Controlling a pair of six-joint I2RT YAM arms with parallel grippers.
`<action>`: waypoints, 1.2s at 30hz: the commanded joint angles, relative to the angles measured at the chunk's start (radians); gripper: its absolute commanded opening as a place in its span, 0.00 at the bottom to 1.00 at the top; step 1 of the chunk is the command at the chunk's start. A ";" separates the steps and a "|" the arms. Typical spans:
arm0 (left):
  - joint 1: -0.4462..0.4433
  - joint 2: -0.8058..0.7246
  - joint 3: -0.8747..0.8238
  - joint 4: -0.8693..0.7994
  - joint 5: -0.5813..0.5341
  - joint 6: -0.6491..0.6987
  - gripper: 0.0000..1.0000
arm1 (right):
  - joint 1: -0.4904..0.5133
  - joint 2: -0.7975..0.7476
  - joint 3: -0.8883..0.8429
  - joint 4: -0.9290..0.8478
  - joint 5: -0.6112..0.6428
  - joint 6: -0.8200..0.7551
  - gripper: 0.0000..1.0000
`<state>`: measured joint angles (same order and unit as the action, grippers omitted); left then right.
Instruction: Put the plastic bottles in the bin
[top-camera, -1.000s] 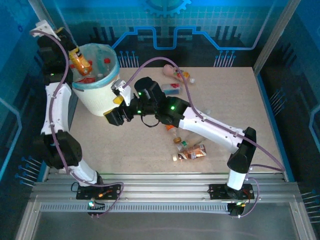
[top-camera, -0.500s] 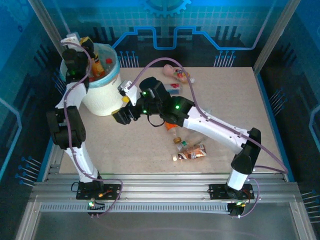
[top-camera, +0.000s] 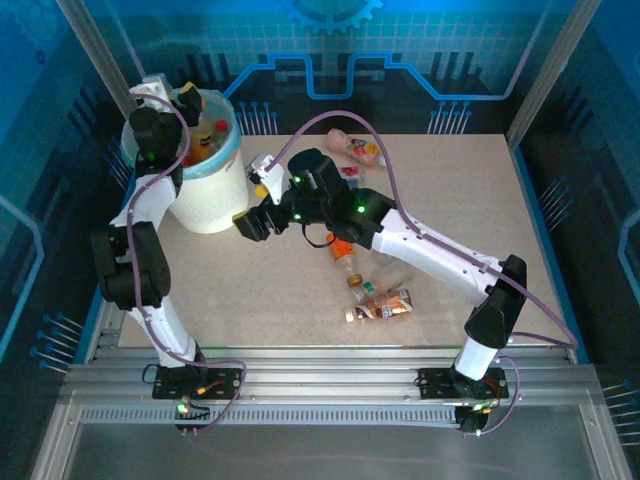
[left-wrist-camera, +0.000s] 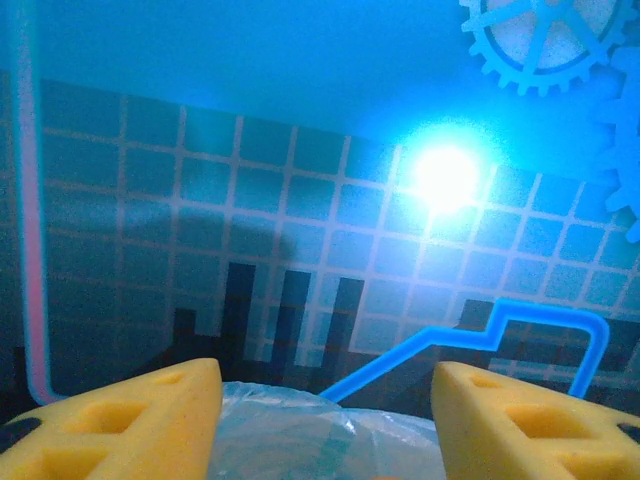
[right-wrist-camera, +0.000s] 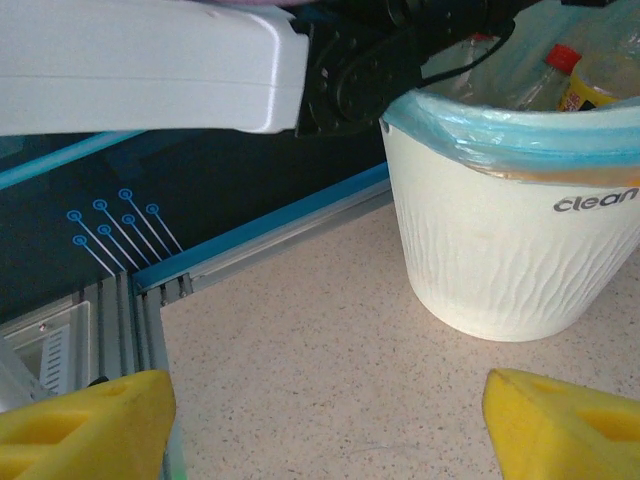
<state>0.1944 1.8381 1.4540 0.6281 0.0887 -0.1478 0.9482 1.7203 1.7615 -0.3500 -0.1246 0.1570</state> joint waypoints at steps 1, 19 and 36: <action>-0.002 -0.076 0.079 -0.142 0.034 -0.034 0.52 | -0.004 -0.035 -0.024 0.016 -0.015 0.020 0.82; -0.042 0.142 0.524 -1.069 0.067 0.052 0.16 | 0.015 -0.070 -0.095 0.030 0.008 0.077 0.81; -0.042 0.131 0.554 -1.207 -0.032 0.050 0.16 | 0.098 -0.099 -0.083 -0.028 0.072 0.053 0.81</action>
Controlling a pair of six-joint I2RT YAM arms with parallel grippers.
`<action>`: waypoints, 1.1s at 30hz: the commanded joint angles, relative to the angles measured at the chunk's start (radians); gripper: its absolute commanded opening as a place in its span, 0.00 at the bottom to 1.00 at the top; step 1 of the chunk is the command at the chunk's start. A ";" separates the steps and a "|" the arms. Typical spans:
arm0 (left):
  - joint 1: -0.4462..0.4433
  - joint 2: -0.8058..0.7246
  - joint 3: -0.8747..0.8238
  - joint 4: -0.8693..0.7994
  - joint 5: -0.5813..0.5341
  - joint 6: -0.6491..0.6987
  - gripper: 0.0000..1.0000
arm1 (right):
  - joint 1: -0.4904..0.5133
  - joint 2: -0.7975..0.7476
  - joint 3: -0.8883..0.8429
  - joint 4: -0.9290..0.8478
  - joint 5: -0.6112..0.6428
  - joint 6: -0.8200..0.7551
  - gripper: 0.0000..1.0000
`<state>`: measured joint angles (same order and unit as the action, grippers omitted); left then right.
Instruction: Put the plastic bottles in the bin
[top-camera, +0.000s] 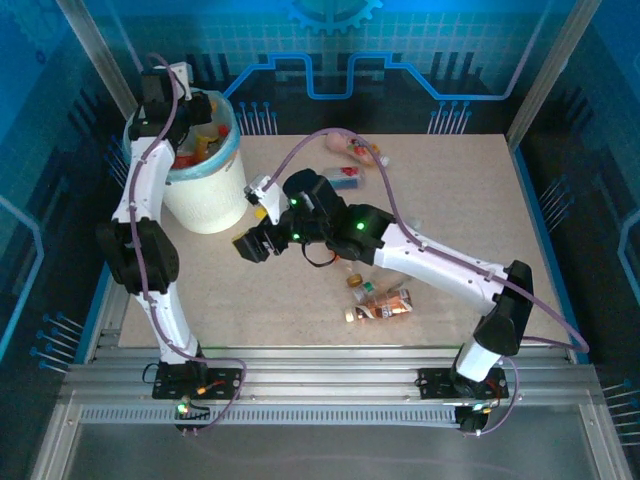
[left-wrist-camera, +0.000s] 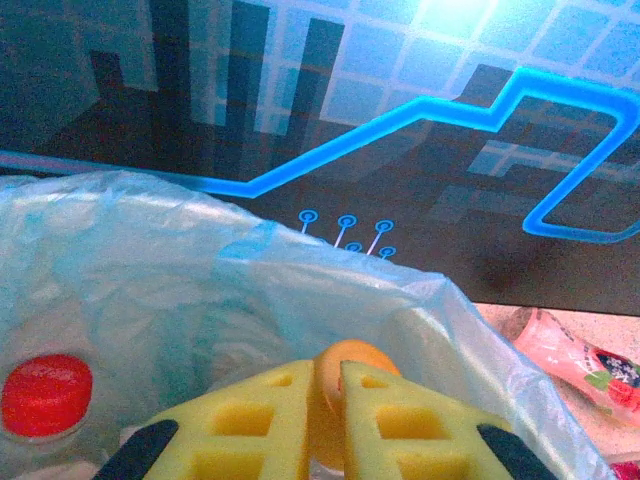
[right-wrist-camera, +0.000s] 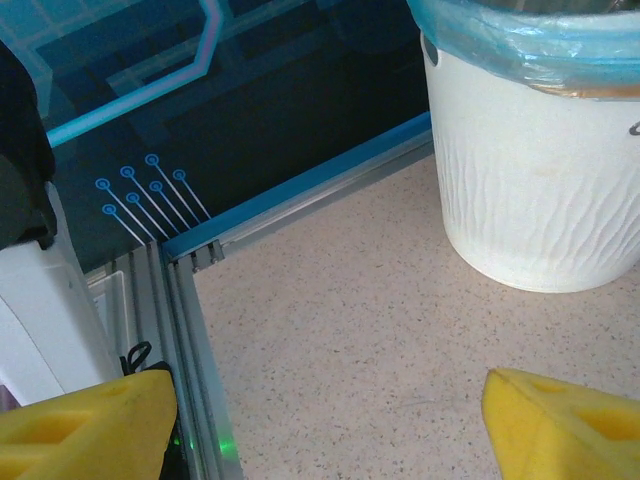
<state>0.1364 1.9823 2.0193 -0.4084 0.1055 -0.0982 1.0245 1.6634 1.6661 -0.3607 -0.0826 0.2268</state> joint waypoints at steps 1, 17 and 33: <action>0.014 -0.012 -0.034 -0.178 -0.046 -0.002 0.16 | 0.025 -0.050 0.004 -0.013 0.040 -0.018 0.82; -0.019 -0.100 -0.067 -0.206 -0.048 -0.001 0.46 | 0.068 -0.154 -0.096 -0.021 0.172 0.026 0.83; -0.209 -0.565 -0.227 0.004 -0.266 0.134 0.69 | -0.197 -0.392 -0.243 -0.190 0.257 0.047 0.92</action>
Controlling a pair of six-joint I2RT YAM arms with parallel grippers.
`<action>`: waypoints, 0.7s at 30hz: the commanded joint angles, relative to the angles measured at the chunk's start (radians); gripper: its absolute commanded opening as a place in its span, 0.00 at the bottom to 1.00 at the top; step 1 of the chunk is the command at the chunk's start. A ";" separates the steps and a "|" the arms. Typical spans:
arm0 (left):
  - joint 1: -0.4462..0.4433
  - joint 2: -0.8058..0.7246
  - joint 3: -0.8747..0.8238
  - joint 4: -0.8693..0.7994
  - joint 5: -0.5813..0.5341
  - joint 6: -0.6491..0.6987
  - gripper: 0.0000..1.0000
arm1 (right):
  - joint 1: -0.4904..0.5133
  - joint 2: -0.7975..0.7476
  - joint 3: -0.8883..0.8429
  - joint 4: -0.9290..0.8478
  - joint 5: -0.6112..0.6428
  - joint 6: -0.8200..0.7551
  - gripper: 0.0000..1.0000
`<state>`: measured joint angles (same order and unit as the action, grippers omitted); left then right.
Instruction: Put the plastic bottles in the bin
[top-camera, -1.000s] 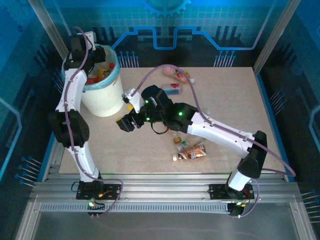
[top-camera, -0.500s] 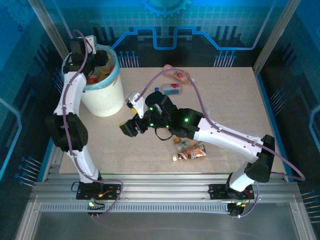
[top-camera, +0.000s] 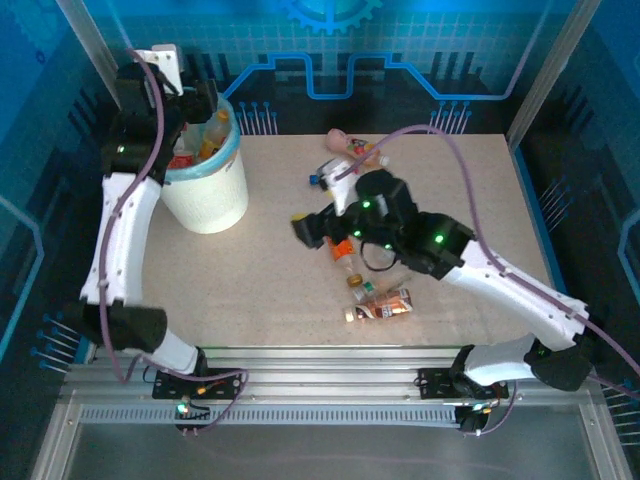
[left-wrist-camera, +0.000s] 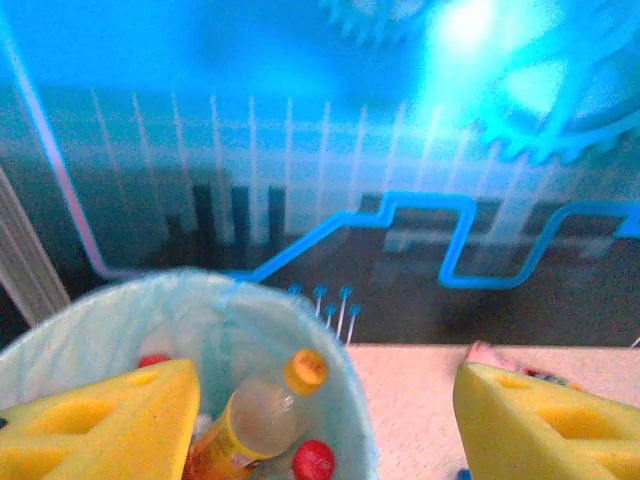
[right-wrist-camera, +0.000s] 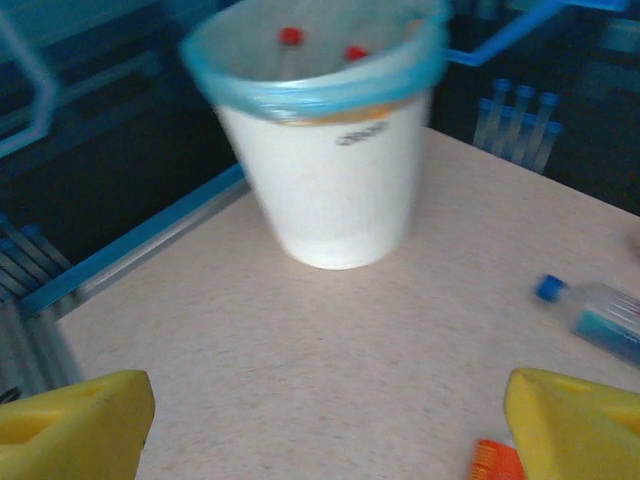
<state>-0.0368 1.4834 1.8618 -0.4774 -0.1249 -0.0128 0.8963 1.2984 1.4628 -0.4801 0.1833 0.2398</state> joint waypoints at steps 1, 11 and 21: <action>-0.058 -0.090 -0.100 0.083 -0.037 0.057 0.69 | -0.107 -0.033 -0.052 -0.099 -0.019 0.037 0.92; -0.415 -0.209 -0.295 0.129 -0.152 0.147 0.69 | -0.413 -0.115 -0.331 -0.209 -0.074 0.250 0.95; -0.658 -0.129 -0.554 0.321 -0.064 0.072 0.73 | -0.456 -0.062 -0.523 -0.061 0.051 0.461 0.97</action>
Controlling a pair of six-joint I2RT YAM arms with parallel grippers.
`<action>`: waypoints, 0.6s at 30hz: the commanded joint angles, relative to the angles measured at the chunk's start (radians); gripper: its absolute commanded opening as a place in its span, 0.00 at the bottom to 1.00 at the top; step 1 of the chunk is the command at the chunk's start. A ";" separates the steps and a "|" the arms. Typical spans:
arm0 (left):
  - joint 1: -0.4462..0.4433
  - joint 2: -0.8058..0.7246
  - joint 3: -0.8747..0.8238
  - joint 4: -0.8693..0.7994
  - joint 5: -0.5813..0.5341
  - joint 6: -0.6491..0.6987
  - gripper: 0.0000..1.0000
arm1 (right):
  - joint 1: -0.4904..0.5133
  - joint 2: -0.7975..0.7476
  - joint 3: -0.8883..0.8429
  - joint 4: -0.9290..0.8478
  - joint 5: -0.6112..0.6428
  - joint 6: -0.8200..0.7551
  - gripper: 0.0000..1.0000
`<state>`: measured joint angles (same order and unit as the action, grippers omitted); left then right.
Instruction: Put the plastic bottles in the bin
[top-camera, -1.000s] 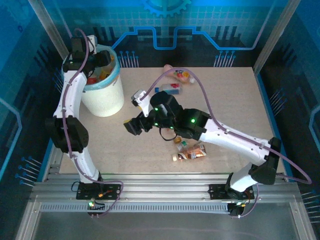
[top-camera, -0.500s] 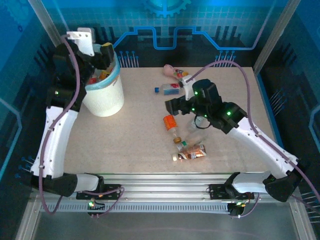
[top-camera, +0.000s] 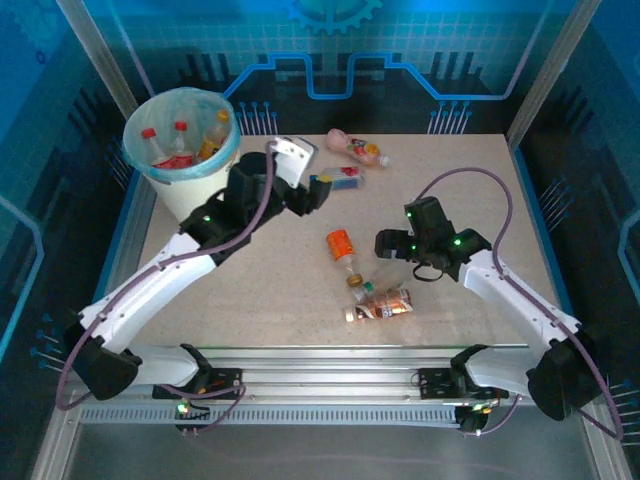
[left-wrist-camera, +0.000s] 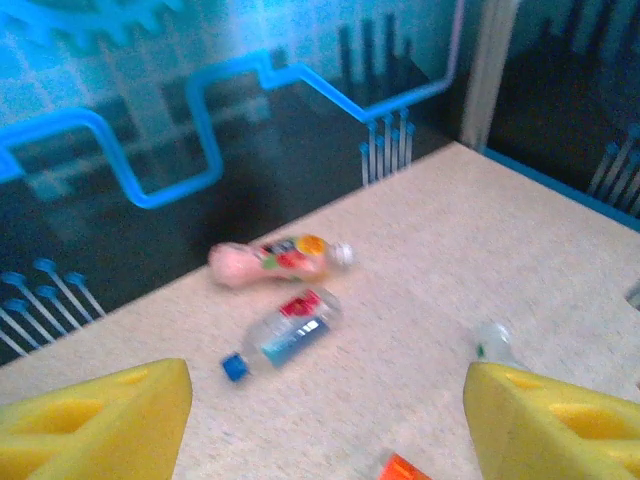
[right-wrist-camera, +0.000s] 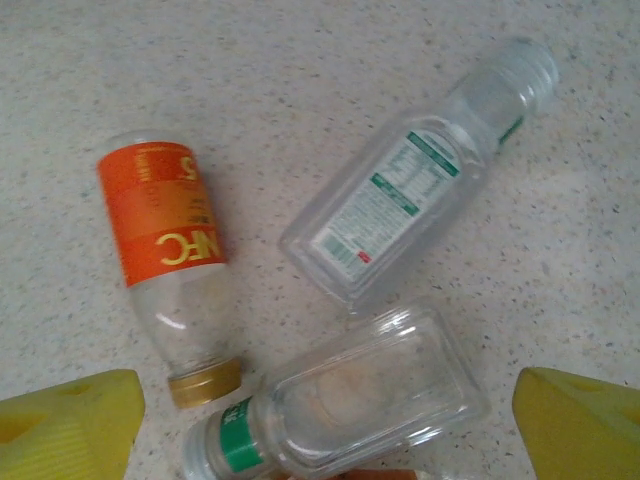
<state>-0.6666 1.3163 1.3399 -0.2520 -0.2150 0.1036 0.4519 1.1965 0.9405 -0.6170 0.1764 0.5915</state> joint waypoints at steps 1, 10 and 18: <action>-0.038 0.055 -0.040 0.101 0.028 -0.049 0.73 | -0.012 0.074 0.012 0.067 0.091 0.145 0.99; -0.055 0.101 -0.068 0.135 0.003 -0.065 0.74 | -0.019 0.368 0.156 0.078 0.131 0.218 1.00; -0.053 0.098 -0.072 0.144 -0.043 -0.080 0.75 | -0.058 0.513 0.218 0.053 0.112 0.261 1.00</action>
<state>-0.7174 1.4342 1.2713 -0.1429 -0.2253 0.0471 0.4175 1.6802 1.1381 -0.5571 0.2806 0.8055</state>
